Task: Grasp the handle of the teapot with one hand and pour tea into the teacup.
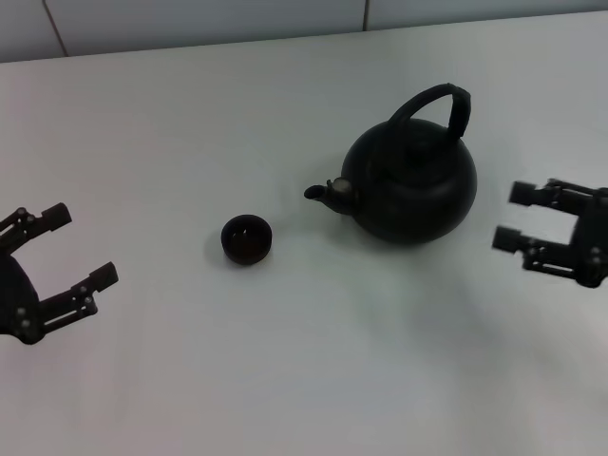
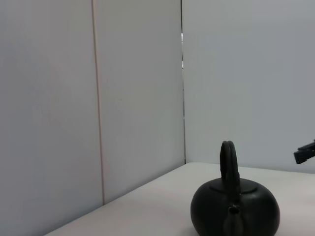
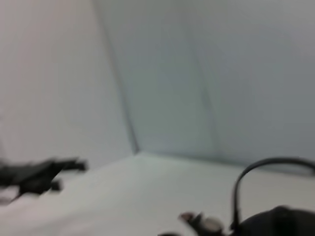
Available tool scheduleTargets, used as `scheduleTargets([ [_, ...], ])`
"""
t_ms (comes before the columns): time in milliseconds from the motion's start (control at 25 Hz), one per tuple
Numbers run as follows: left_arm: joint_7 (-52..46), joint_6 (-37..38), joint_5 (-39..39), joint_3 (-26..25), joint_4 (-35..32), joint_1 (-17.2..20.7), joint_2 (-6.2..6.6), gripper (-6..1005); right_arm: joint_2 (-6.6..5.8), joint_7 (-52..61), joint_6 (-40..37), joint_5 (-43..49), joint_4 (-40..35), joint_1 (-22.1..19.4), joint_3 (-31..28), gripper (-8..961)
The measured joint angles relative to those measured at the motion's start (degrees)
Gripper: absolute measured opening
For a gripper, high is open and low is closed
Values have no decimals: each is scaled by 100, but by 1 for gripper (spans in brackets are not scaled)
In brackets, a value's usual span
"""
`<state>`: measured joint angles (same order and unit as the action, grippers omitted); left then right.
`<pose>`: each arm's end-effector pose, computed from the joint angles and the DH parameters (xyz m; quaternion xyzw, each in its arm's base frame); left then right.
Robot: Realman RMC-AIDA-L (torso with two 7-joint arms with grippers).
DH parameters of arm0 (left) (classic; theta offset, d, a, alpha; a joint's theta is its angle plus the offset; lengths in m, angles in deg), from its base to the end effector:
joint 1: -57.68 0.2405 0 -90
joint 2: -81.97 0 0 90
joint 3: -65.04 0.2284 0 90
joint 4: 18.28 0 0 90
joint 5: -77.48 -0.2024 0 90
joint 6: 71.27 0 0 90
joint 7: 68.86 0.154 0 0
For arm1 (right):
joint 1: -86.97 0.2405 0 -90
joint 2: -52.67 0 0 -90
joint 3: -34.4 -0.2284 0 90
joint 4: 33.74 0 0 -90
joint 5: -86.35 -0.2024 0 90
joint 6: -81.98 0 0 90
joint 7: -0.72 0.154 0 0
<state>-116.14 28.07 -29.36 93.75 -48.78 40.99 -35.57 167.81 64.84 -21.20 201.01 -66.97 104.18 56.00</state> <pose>-0.2883 0.2457 0.0325 -0.9058 -0.0985 -0.3142 0.2667 0.3009 0.2410 0.0572 -0.8962 0.2161 0.3174 0.2224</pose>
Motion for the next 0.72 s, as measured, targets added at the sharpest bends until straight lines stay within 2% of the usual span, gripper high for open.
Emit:
scheduleTargets([
  [40, -9, -3, -45, 2, 0, -42, 1, 861, -38, 20, 16, 281, -88, 204, 3, 711],
  [200, -80, -3, -159, 10, -11, -116, 15, 861, -16, 24, 86, 453, -277, 397, 3, 710],
  [320, -327, -7, -378, 51, -58, -293, 81, 861, -4, 22, 118, 675, -416, 598, 20, 710],
  [400, -729, 16, -613, 125, -73, -524, 216, 860, -3, 86, 109, 879, -588, 731, 79, 710],
  [440, -1105, 58, -795, 233, -92, -748, 371, 860, -16, 251, 78, 1049, -789, 853, 239, 710],
  [480, -1105, 58, -795, 233, -92, -748, 371, 860, -16, 251, 78, 1049, -789, 853, 239, 710],
  [520, -1387, 89, -907, 345, -120, -899, 483, 860, -26, 330, 67, 1100, -883, 898, 351, 710],
  [600, -1633, 104, -1007, 474, -160, -1028, 580, 860, -38, 456, 50, 1151, -1052, 958, 570, 710],
  [720, -1936, 107, -1156, 595, -283, -1205, 654, 860, -41, 621, 66, 1181, -1236, 1008, 811, 710],
])
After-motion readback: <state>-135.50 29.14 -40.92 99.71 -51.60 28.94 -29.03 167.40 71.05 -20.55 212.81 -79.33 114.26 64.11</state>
